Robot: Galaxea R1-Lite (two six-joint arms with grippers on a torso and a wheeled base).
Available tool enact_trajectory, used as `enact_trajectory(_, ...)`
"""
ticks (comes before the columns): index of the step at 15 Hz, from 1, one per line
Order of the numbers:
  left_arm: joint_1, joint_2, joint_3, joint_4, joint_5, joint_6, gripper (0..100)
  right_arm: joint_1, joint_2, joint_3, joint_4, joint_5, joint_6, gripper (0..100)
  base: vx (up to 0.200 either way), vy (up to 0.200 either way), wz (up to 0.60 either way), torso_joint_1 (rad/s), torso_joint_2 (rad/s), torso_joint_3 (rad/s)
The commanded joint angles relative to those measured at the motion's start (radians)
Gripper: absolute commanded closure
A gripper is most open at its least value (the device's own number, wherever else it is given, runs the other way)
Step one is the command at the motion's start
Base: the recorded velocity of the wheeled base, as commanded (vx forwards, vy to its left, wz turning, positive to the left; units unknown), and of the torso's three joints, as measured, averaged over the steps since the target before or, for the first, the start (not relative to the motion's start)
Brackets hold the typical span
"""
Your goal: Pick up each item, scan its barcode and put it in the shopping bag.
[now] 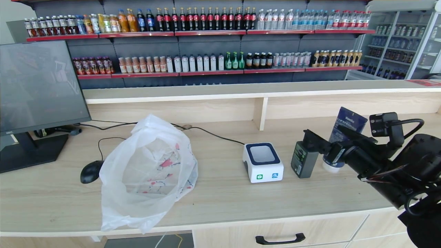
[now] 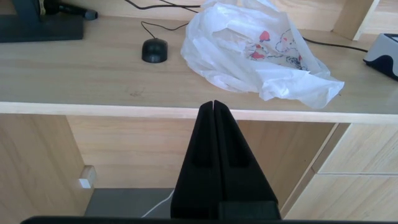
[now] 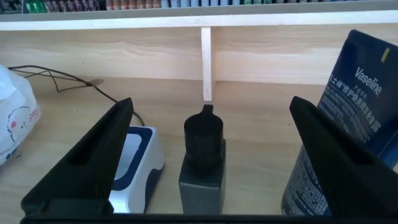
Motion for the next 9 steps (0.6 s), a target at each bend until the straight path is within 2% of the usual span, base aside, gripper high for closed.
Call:
enact_trajectory(1, 0.0, 0.0, 0.001, 0.0, 0.0, 0.0, 100, 0.059, 0.032, 0.078, 0.0, -0.037, 0.02, 0, 0.0, 0.0, 0.0, 0.0, 0.0, 0.0)
enact_trajectory(5, 0.0, 0.0, -0.001, 0.0, 0.0, 0.0, 100, 0.133, 0.09, 0.073, 0.0, -0.209, 0.078, 0, 0.0, 0.0, 0.0, 0.0, 0.0, 0.0)
enact_trajectory(9, 0.0, 0.0, -0.001, 0.0, 0.0, 0.0, 100, 0.102, 0.133, 0.062, 0.0, -0.232, 0.069, 0, 0.0, 0.0, 0.0, 0.0, 0.0, 0.0)
